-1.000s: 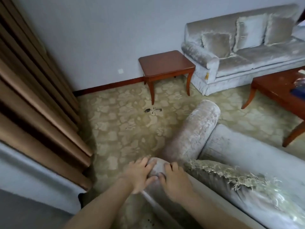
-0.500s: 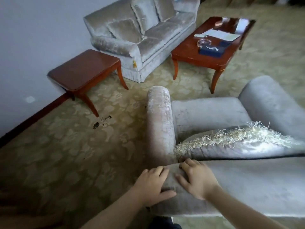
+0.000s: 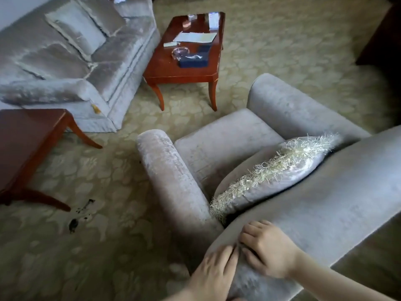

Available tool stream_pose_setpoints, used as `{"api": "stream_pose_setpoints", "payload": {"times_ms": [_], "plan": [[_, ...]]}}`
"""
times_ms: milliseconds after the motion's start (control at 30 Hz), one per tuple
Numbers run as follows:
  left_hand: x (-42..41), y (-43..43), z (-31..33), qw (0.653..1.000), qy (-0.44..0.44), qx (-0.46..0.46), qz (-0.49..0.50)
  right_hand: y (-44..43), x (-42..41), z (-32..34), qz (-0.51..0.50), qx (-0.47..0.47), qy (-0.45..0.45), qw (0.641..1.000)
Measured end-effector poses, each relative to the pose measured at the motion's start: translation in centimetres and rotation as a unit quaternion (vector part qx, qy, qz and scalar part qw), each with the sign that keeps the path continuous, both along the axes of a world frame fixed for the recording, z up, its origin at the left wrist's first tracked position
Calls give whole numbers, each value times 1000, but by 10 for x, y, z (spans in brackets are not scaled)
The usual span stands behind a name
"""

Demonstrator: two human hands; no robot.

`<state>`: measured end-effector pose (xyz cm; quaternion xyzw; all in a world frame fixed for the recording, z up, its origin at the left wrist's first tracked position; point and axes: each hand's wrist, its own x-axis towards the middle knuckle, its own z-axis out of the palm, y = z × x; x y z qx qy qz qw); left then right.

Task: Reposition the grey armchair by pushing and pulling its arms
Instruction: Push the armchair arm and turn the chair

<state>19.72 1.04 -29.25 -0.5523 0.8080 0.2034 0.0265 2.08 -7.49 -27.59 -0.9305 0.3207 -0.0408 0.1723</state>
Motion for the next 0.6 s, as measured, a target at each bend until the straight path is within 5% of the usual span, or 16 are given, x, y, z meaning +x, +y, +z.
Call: {"api": "stream_pose_setpoints", "payload": {"times_ms": [167,267,367,467,533,600], "plan": [[8,-3,6,996,-26,65,-54,6,1,-1,-103,-20,13,994],[16,-10,-1,991,16,81,-103,15,5,-2,-276,-68,-3,959],[21,-21,-4,978,40,104,-175,30,15,-2,-466,-111,7,878],[27,-28,-5,971,29,80,-225,61,35,-4,-675,-70,3,734],[26,-36,-6,966,20,71,-248,84,60,-8,-758,-31,-35,650],[27,-43,-5,956,-3,26,-291,110,91,-12,-791,-6,-78,606]]}}
